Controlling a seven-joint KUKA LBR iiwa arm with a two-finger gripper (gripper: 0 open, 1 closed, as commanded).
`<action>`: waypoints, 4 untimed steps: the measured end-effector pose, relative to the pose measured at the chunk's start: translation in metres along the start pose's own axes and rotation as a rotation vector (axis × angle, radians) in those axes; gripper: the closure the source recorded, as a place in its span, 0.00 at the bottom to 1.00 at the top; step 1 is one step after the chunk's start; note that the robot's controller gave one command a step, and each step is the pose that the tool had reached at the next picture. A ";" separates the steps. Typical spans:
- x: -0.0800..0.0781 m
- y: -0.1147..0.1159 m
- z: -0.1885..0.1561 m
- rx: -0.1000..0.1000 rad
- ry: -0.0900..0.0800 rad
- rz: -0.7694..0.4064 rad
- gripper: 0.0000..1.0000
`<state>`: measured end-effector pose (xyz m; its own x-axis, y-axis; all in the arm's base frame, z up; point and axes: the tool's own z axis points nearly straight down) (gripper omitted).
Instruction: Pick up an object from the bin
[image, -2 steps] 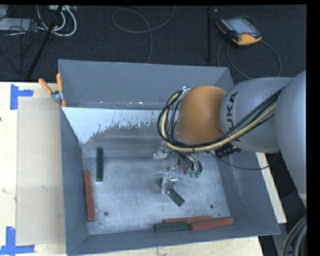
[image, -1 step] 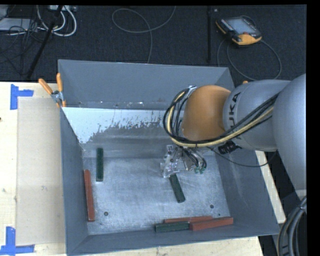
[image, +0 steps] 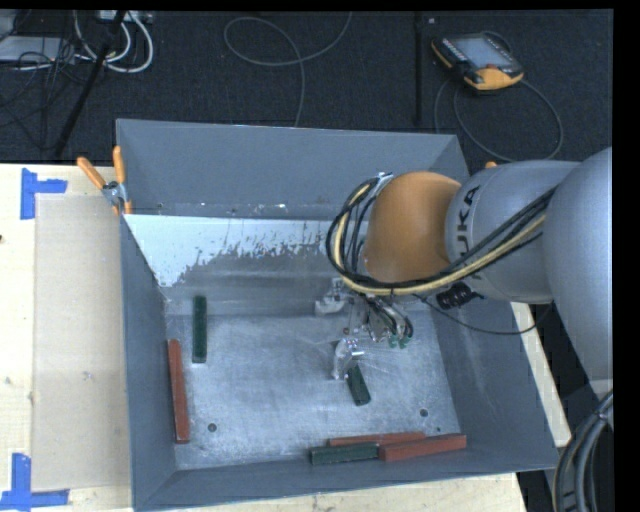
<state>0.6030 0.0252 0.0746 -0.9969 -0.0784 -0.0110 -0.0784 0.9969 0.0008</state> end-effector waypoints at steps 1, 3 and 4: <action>0.000 0.000 0.000 0.000 0.000 0.001 0.00; 0.029 -0.061 -0.002 0.001 -0.003 -0.246 1.00; 0.029 -0.061 -0.002 0.001 -0.003 -0.245 1.00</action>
Offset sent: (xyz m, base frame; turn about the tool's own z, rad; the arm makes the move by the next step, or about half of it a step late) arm -0.0224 -0.0825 0.0260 -0.1993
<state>0.5790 -0.0378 0.0765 -0.9480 -0.3180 -0.0135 -0.3180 0.9481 -0.0031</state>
